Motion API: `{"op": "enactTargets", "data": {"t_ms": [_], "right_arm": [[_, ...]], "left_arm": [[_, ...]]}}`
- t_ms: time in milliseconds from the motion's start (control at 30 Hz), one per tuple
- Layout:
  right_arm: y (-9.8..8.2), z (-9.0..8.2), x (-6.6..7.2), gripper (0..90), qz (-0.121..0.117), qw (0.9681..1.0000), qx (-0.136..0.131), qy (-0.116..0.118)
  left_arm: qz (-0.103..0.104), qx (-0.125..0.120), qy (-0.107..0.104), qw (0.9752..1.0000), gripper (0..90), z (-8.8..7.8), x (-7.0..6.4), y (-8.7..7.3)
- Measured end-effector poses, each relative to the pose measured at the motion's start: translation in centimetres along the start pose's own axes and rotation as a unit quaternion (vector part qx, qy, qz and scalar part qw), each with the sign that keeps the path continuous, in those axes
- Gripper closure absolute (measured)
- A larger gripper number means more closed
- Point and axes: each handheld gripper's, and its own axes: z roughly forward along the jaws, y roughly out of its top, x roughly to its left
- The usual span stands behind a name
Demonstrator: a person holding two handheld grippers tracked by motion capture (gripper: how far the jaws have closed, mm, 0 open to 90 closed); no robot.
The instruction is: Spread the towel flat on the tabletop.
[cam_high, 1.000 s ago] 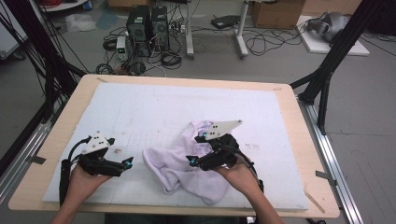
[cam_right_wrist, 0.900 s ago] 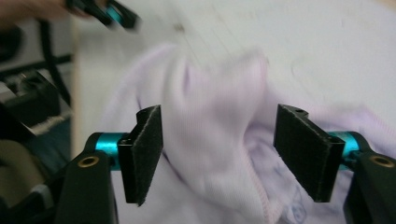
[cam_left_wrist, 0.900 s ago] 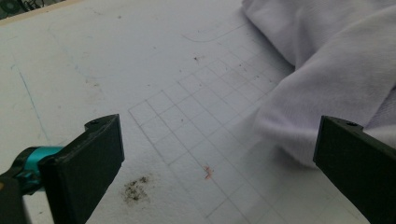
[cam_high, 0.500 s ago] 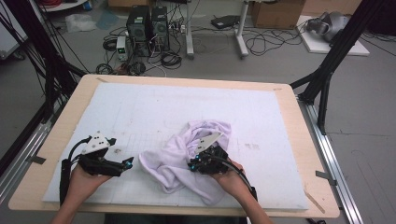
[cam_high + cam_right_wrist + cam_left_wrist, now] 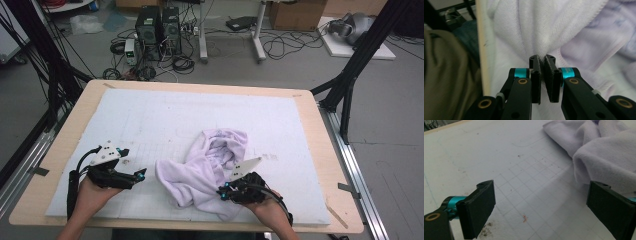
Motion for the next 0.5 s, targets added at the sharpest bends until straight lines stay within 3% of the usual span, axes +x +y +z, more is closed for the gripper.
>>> {"op": "enactTargets", "data": {"t_ms": [33, 133, 233, 400, 500], "right_arm": [[-0.1, -0.2, 0.1, 83.9, 0.000, 1.0000, 0.001, 0.003], [0.4, -1.5, 0.2, 73.3, 0.005, 0.9992, -0.039, 0.007], [2.0, -2.5, -0.8, 61.4, 0.010, 0.9970, -0.075, -0.016], [2.7, -1.4, -1.9, 51.4, 0.017, 0.9982, -0.053, -0.024], [2.3, -0.4, -1.9, 52.9, 0.017, 0.9987, -0.044, -0.021]], "left_arm": [[0.003, -0.003, -0.004, 1.0000, 10.4, 0.0, -0.1, 0.3], [0.004, -0.008, -0.011, 0.9999, 12.0, 0.2, -0.4, 0.7], [0.008, -0.013, -0.021, 0.9997, 14.8, 0.4, -0.7, 1.2], [0.019, -0.024, -0.040, 0.9987, 20.0, 0.6, -1.3, 2.2], [0.032, -0.023, -0.057, 0.9976, 25.7, 1.3, -1.8, 2.8]]}}
